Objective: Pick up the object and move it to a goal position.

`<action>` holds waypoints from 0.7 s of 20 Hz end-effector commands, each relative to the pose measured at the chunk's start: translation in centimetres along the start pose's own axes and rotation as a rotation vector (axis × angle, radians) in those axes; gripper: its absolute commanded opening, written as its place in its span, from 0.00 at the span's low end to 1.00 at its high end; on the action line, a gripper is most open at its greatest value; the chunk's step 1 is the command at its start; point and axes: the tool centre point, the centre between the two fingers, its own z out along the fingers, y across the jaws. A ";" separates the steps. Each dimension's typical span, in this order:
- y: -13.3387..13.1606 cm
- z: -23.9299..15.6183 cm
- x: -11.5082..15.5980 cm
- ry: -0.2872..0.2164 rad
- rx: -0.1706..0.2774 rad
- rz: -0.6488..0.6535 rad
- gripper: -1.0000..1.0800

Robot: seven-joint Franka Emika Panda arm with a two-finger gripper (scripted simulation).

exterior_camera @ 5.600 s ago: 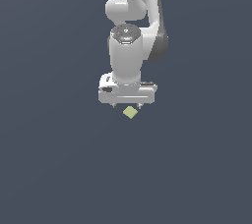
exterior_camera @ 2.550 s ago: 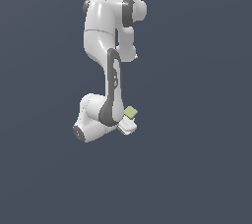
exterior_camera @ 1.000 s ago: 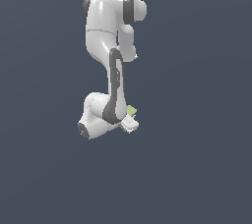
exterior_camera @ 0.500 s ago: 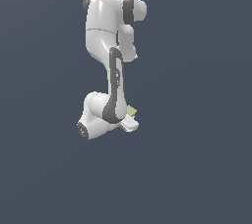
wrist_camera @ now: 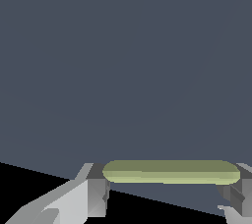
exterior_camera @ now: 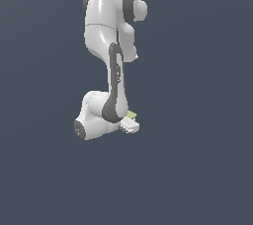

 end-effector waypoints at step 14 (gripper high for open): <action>-3.5 -6.6 0.2 0.253 0.057 -0.441 0.00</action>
